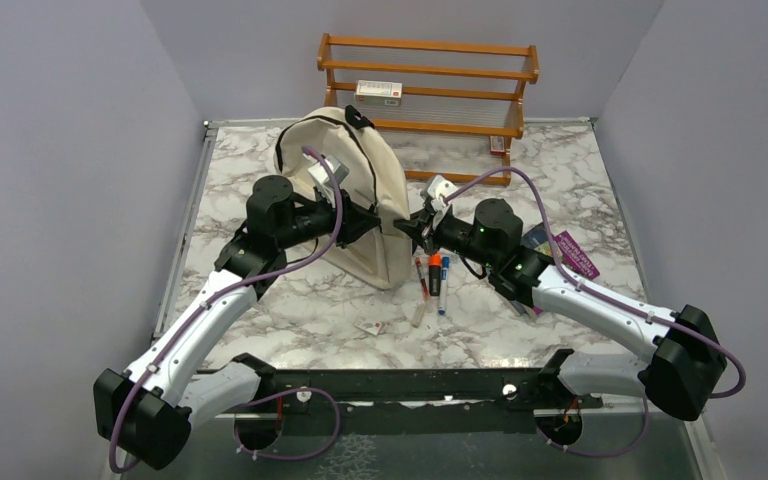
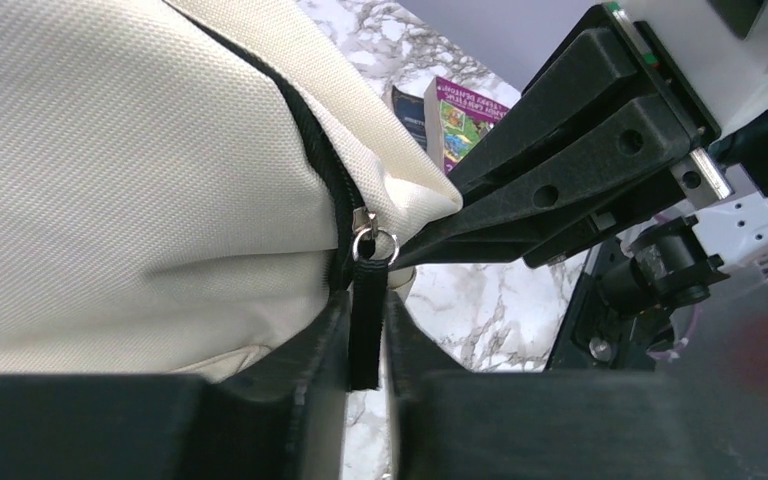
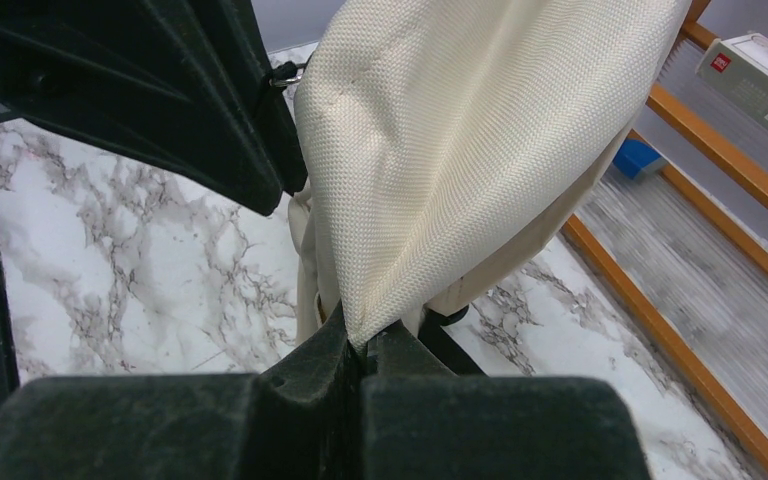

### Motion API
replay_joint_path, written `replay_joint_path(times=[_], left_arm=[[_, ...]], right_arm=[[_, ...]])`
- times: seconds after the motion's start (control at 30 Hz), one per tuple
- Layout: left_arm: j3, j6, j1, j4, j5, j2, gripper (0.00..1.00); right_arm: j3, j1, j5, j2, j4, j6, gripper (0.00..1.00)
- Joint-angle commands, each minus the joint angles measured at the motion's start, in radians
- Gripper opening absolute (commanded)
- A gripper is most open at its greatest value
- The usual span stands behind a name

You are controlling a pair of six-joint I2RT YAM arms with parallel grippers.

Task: Pack the student bag
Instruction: Unzip the student bag at the center of the board.

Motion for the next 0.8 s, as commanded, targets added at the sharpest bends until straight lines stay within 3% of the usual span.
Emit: replay_joint_path(times=[0.0, 0.1, 0.47, 0.77], left_arm=[[0.038, 0.004, 0.001, 0.018, 0.030, -0.015, 0.10], [0.049, 0.014, 0.001, 0.003, 0.022, -0.016, 0.00], [0.206, 0.137, 0.002, -0.198, -0.077, -0.053, 0.00], [0.297, 0.147, 0.003, -0.239, -0.235, -0.023, 0.00]], right_arm=[[0.009, 0.002, -0.005, -0.018, 0.090, -0.006, 0.00], [0.003, 0.002, 0.001, -0.019, 0.088, -0.010, 0.01], [-0.033, 0.003, 0.027, -0.020, 0.061, -0.117, 0.01], [-0.070, 0.004, 0.064, -0.021, 0.064, -0.197, 0.00]])
